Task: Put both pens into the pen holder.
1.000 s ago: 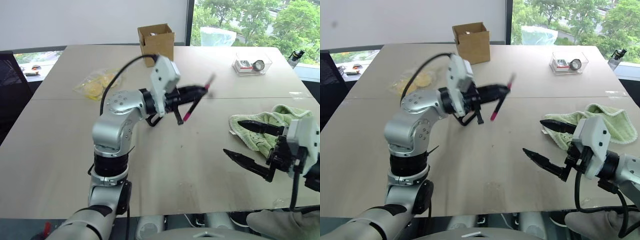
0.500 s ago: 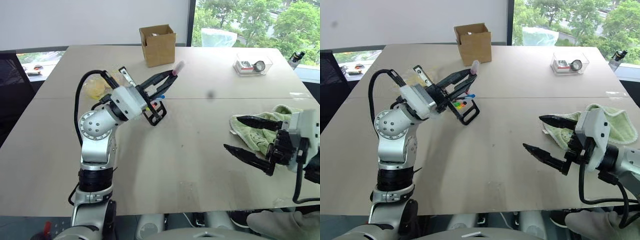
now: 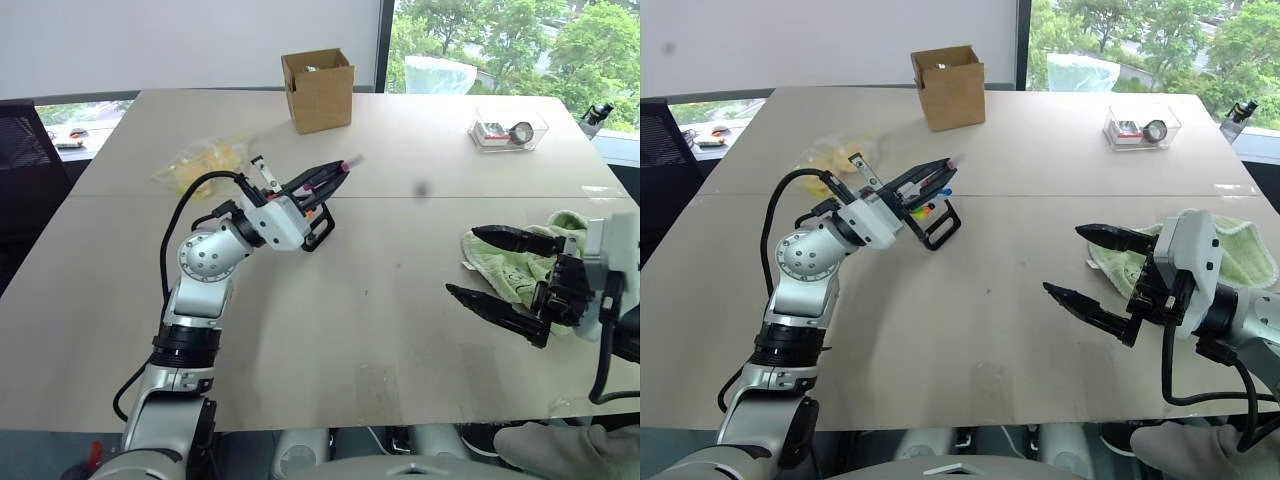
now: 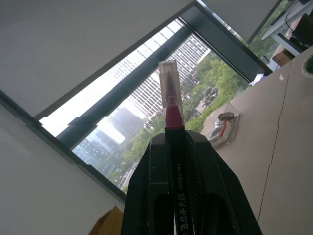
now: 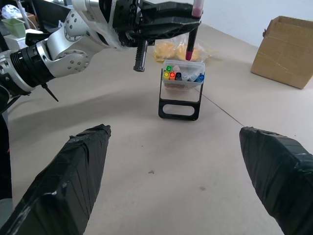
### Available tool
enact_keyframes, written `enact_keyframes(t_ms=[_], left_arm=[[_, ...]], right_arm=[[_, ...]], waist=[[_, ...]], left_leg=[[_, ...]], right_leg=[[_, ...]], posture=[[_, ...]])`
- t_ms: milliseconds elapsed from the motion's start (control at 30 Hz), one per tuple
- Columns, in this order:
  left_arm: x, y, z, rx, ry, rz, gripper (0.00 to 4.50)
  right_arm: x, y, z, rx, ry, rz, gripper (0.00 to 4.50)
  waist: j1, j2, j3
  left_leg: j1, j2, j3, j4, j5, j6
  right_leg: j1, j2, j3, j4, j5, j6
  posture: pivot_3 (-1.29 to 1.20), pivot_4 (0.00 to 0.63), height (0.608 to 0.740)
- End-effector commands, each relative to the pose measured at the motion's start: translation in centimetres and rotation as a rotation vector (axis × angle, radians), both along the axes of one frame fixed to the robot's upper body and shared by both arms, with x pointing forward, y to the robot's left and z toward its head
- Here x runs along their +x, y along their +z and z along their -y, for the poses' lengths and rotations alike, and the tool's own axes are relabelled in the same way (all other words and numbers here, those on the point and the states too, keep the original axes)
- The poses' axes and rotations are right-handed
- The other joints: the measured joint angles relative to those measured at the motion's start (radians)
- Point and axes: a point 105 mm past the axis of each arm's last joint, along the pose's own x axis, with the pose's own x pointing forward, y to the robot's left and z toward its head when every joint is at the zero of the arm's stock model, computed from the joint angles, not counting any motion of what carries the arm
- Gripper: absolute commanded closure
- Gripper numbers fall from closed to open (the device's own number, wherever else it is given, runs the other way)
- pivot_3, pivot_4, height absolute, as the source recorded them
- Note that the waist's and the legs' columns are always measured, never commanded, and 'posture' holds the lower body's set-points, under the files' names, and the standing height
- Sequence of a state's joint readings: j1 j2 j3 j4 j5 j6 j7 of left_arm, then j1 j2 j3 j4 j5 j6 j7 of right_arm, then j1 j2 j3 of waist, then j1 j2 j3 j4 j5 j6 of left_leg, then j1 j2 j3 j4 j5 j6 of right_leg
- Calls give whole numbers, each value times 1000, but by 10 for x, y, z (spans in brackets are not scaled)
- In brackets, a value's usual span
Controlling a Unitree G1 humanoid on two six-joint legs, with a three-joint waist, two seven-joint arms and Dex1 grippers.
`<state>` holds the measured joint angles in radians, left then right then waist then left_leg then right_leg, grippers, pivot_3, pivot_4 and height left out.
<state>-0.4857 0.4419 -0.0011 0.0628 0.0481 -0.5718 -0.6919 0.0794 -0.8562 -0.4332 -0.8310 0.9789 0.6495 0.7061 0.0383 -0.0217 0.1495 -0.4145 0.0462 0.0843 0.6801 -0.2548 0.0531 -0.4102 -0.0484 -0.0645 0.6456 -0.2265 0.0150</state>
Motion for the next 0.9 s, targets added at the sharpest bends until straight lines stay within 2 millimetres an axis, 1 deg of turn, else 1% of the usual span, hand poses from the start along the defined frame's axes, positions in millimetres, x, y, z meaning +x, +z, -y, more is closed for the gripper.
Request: enact_keyframes(t_ms=[33,167,333,433,500,533,567,600,667,700,733,767,800,833,900], left_arm=[[-2,1,-2,-16,-8,23,4468],[-1,-10,-4,-8,-21,-3,4468],[5,-15,-8,-10,4,-20,4468],[10,-18,-14,-13,36,-27,4468],[11,-16,-18,-23,53,-14,3588],[11,-16,-18,-30,51,-12,3276],[10,-16,-18,-35,48,-15,2838],[8,-14,-17,-40,44,2,2478],[2,-8,-16,-61,31,39,1496],[-2,-4,-15,-74,21,52,1081],[-6,1,-16,-104,4,39,612],[-10,4,-15,-133,-16,10,612],[-15,6,-15,-176,-52,-60,612],[-22,7,-14,-215,-95,-143,612],[-36,1,-14,-296,-174,-375,612]], right_arm=[[-5,8,-5,3,23,49,0],[-5,8,-4,2,23,53,0],[-7,12,-5,7,28,72,0],[-7,14,-5,13,31,83,0],[-7,15,-5,17,32,86,0],[-7,15,-5,17,32,86,0],[-7,15,-5,17,32,86,0],[-7,15,-5,17,31,86,0],[-7,14,-4,13,26,81,0],[-7,13,-4,9,22,77,0],[-6,12,-3,2,14,71,0],[-6,10,-2,-4,6,65,0],[-5,7,1,-15,-11,53,0],[-4,4,3,-27,-27,39,0],[-3,-9,13,-68,-72,0,0]], waist=[[0,0,0],[-1,0,0],[0,0,0],[-1,0,0],[0,0,0],[0,0,0],[0,0,0],[0,0,0],[0,0,0],[0,0,0],[-1,0,0],[-1,0,0],[-1,0,0],[-2,0,0],[-7,0,0]], left_leg=[[0,0,0,0,0,0],[0,0,0,0,0,0],[0,0,0,0,0,0],[0,0,0,0,0,0],[0,0,0,0,0,0],[0,0,0,0,0,0],[0,0,0,0,0,0],[0,0,0,0,0,0],[0,0,0,0,0,0],[0,0,0,0,0,0],[0,0,0,0,0,0],[0,0,0,0,0,0],[0,0,0,0,0,0],[0,1,0,0,0,0],[0,1,0,0,0,0]], right_leg=[[0,0,0,0,0,0],[0,0,0,0,0,0],[0,0,-1,0,0,0],[0,0,0,0,0,0],[0,0,-1,0,0,0],[0,0,-1,0,0,0],[0,-1,-1,0,0,0],[0,-1,-1,0,0,0],[0,-1,-1,0,0,0],[0,-1,-1,0,0,0],[0,-1,-1,0,0,0],[0,-2,-1,0,0,0],[0,-4,0,0,0,0],[0,-5,0,0,0,0],[0,-6,0,0,0,0]], posture=[[0,150,740],[0,150,740],[0,150,740],[0,150,740],[0,150,740],[0,150,740],[0,150,740],[0,150,740],[0,150,740],[0,150,740],[0,150,740],[0,150,740],[0,150,740],[0,150,740],[0,150,740]])
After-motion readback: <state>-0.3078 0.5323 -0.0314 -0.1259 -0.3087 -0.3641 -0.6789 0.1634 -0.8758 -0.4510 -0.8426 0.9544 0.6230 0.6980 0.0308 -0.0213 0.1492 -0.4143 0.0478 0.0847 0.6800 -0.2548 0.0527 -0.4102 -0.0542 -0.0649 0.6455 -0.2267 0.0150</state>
